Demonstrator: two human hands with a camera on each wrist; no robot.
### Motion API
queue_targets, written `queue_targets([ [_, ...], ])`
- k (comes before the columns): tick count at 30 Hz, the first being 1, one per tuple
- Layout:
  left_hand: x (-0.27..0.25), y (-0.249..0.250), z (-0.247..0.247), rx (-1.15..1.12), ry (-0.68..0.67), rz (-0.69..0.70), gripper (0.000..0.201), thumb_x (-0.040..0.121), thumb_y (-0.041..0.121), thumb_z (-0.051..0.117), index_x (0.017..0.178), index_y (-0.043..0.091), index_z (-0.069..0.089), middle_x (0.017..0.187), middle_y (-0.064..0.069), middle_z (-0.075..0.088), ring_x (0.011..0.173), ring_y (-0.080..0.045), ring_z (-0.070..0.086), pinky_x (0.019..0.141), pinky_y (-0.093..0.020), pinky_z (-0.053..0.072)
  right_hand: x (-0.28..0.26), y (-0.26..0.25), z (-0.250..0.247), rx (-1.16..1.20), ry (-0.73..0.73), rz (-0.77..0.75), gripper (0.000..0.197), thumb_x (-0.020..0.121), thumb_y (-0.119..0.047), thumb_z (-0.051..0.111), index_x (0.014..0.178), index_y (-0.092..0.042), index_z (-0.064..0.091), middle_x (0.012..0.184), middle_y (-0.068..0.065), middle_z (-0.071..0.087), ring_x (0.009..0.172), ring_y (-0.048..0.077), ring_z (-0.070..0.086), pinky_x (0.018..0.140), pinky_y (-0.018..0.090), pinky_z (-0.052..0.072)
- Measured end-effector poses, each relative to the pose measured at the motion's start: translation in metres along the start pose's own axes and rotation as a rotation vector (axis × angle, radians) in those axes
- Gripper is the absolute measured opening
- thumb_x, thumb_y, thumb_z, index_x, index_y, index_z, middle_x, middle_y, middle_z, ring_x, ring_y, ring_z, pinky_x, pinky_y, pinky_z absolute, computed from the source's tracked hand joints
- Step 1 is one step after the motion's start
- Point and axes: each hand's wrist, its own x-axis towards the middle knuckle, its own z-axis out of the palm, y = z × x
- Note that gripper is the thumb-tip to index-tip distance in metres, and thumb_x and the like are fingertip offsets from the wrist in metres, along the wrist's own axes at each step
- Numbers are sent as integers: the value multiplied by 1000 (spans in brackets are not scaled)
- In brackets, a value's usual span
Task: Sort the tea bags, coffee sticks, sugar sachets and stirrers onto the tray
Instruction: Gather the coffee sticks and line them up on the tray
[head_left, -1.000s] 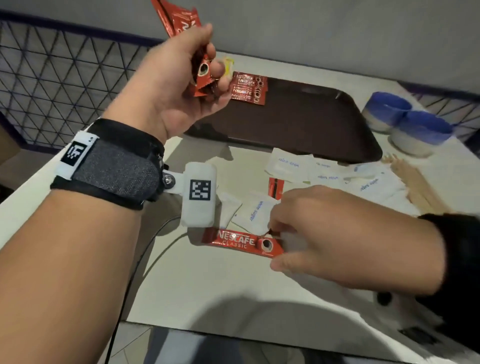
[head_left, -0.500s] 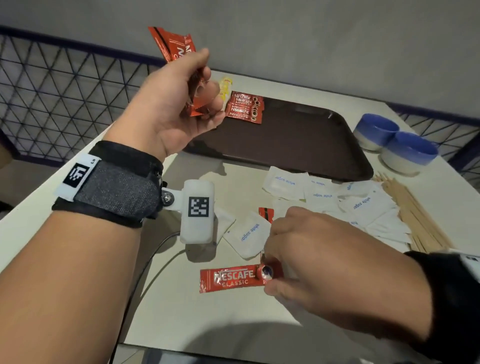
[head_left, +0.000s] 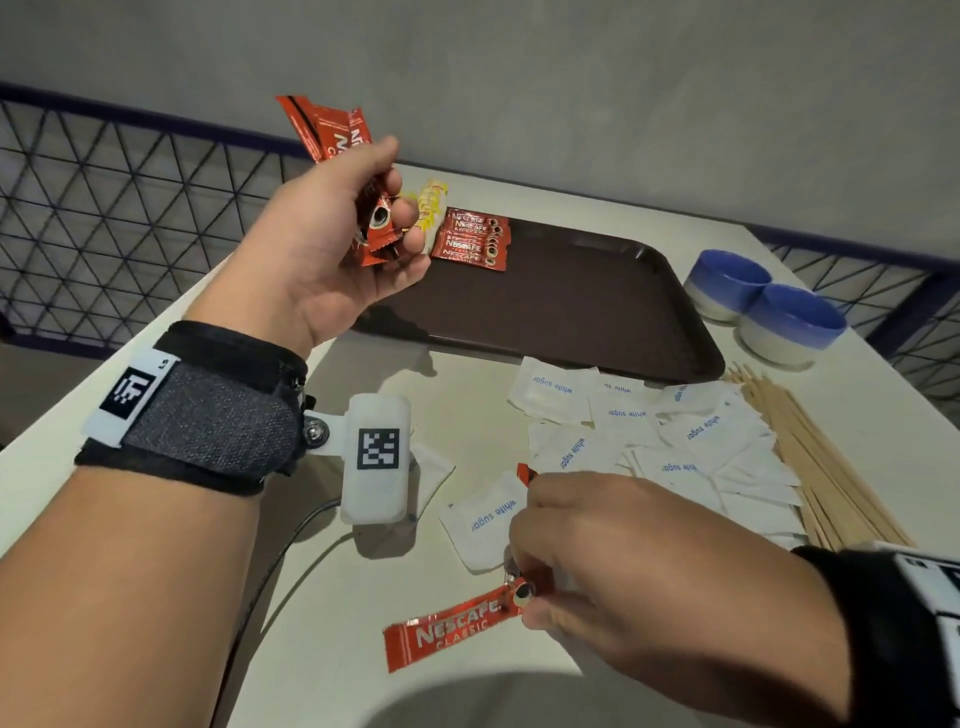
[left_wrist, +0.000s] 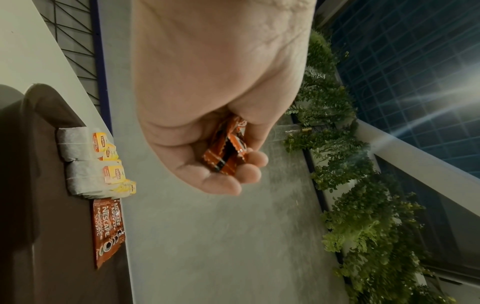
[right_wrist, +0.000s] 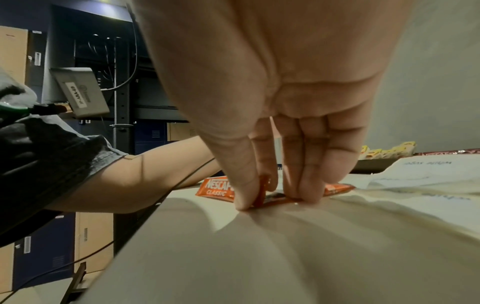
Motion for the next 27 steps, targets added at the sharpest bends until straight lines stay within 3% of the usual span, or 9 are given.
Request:
queue_targets([
  [4, 1, 0, 1, -1, -3, 1, 30, 99, 41, 63, 75, 24, 58, 62, 7, 57, 54, -10, 56, 58, -26, 54, -2, 2, 1, 35, -54, -20, 20, 96, -47, 57, 107, -30, 55, 109, -9, 48, 107, 15, 50, 92, 38, 47],
  [7, 1, -1, 1, 5, -1, -2, 30, 99, 41, 63, 75, 24, 57, 61, 7, 56, 54, -10, 56, 57, -27, 54, -1, 2, 1, 112, -76, -51, 20, 95, -47, 61, 97, -28, 56, 104, -8, 50, 101, 13, 50, 89, 37, 47],
  [11, -1, -1, 2, 14, -4, 7, 29, 100, 40, 62, 76, 24, 57, 61, 7, 56, 54, -10, 56, 56, -27, 54, -3, 7, -5, 282, 24, -56, 22, 90, -42, 69, 86, -23, 60, 92, -8, 58, 89, 7, 53, 83, 35, 49],
  [16, -2, -1, 3, 15, -2, 11, 29, 101, 40, 61, 77, 24, 56, 61, 7, 56, 53, -10, 55, 55, -25, 54, -6, 21, -16, 229, -26, -109, 21, 89, -41, 73, 85, -23, 62, 89, -10, 61, 87, 9, 57, 79, 32, 49],
  [20, -2, -2, 3, 22, -2, 8, 29, 100, 40, 63, 76, 24, 58, 62, 7, 56, 54, -10, 56, 57, -25, 54, -2, 25, -9, 112, -94, -156, 16, 92, -30, 70, 97, -26, 55, 93, -9, 60, 85, 9, 52, 79, 37, 49],
  [24, -1, -3, 3, 27, -4, 10, 30, 100, 40, 62, 76, 24, 57, 62, 7, 56, 54, -10, 55, 57, -25, 54, 2, 23, -8, 64, -117, -210, 34, 95, -26, 64, 122, -39, 49, 104, -8, 61, 97, 13, 56, 81, 38, 50],
  [27, 1, -4, 3, 33, -5, 10, 30, 101, 40, 61, 76, 24, 57, 61, 7, 55, 54, -10, 55, 56, -25, 54, 6, 20, -8, -34, -111, -241, 36, 98, -28, 58, 130, -41, 48, 103, -5, 57, 97, 19, 56, 78, 40, 51],
])
